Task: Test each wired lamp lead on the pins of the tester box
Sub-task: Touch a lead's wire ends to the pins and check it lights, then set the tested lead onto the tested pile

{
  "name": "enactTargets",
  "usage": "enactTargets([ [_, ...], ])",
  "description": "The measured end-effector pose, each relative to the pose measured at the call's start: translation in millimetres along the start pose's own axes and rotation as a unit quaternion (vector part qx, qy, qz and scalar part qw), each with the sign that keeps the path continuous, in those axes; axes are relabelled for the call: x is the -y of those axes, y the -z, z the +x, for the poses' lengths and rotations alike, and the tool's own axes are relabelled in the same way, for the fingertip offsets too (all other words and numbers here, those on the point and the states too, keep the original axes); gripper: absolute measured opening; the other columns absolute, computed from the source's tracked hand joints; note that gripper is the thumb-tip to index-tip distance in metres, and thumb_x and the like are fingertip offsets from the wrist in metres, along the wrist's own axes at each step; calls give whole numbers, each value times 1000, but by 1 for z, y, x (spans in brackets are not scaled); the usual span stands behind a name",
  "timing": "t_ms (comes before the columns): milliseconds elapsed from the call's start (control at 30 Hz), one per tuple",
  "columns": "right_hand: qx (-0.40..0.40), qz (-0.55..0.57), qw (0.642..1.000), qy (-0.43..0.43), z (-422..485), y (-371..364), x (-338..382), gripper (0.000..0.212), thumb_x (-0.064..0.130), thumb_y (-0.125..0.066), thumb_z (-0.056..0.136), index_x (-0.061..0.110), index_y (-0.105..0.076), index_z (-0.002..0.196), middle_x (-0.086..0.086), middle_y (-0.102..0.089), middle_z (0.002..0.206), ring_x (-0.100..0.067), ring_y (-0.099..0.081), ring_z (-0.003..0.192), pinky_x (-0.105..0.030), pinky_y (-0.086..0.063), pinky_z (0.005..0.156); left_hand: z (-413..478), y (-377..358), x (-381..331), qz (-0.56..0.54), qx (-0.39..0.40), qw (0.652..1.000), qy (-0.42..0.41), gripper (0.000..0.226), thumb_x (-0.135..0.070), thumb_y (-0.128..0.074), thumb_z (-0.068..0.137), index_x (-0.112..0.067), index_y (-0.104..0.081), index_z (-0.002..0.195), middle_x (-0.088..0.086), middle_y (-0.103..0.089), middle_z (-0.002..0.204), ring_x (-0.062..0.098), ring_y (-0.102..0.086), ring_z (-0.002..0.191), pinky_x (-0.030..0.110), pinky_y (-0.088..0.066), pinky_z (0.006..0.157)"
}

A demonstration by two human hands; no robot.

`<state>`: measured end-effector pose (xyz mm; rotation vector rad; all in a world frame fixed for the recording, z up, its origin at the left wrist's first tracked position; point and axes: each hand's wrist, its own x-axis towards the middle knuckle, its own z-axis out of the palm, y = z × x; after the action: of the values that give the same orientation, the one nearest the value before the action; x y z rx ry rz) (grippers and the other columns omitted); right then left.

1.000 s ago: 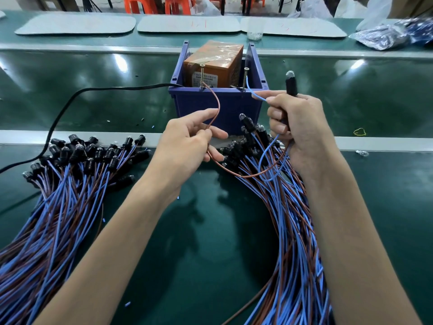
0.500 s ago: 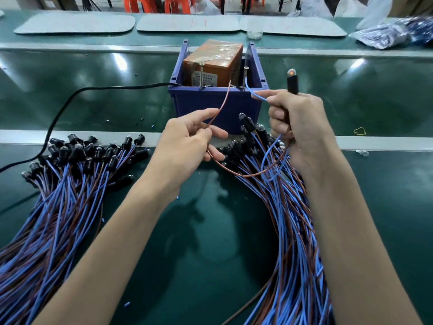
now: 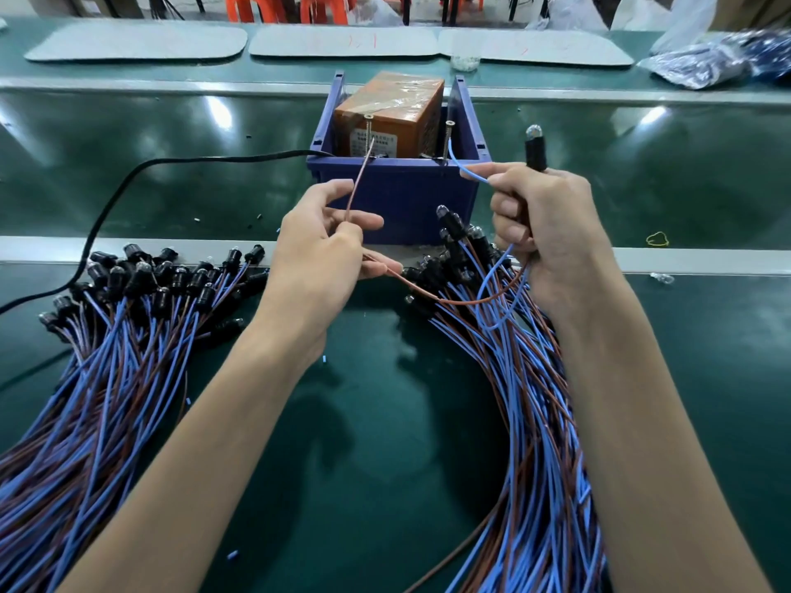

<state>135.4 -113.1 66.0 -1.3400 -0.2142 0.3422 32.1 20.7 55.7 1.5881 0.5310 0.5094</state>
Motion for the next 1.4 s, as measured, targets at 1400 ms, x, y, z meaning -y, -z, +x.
enactTargets([
  [1400, 92, -326, 938, 71, -25, -19, 22, 55, 57, -34, 96, 19, -74, 89, 5, -68, 75, -4, -58, 73, -24, -44, 77, -20, 13, -29, 517, 97, 849, -48, 36, -44, -45, 89, -21, -71, 93, 5, -70, 86, 26, -62, 92, 30, -46, 79],
])
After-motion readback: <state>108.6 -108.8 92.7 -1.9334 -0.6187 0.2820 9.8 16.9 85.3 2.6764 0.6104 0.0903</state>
